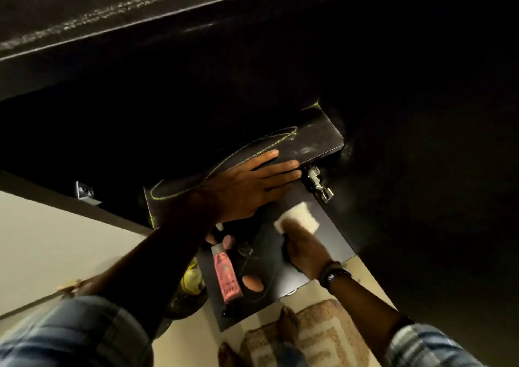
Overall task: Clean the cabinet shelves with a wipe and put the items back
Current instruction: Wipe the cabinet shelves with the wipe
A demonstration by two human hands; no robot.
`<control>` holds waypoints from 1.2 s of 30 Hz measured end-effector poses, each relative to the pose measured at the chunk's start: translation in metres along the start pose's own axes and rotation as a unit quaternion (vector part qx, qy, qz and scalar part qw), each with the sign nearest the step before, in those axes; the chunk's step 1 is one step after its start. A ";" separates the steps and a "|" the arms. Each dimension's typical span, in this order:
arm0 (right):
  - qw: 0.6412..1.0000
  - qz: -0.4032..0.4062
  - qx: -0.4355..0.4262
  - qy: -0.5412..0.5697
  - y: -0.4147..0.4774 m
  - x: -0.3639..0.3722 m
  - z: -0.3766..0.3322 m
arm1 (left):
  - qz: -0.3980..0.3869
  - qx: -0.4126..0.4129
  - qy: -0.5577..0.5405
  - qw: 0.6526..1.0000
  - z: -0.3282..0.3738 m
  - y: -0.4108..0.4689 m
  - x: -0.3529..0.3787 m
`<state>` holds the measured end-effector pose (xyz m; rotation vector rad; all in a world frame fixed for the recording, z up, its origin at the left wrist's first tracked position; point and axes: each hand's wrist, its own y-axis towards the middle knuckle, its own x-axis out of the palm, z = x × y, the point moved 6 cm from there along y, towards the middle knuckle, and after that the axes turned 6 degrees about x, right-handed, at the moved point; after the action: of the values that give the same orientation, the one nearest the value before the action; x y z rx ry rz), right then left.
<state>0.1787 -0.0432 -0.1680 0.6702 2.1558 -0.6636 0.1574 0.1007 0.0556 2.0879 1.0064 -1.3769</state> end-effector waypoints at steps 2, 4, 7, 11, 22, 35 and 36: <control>0.996 0.012 0.086 -0.002 0.007 -0.018 0.026 | -0.008 0.011 0.016 1.000 0.002 0.001 0.000; 0.996 0.019 0.086 -0.021 0.032 -0.036 0.023 | 0.001 0.017 0.021 1.000 0.001 0.001 -0.003; 0.997 0.012 0.068 -0.023 0.087 -0.040 -0.008 | 0.010 0.006 0.003 1.000 -0.001 0.000 -0.001; 0.999 -0.036 0.023 0.003 0.091 -0.004 -0.032 | 0.003 0.006 -0.015 1.000 0.000 0.000 0.000; 0.996 -0.006 0.064 -0.055 -0.013 -0.019 0.017 | 0.019 0.010 -0.032 0.999 -0.002 0.002 -0.011; 0.999 -0.046 0.004 -0.017 -0.026 0.007 -0.009 | 0.032 0.006 -0.029 0.999 -0.001 0.002 -0.009; 0.998 -0.026 0.028 -0.042 -0.032 0.001 0.001 | 0.030 0.005 -0.027 0.999 -0.001 0.002 -0.008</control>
<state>0.1581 -0.0663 -0.1616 0.6076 2.0904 -0.7684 0.1580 0.0971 0.0637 2.0592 0.9098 -1.4024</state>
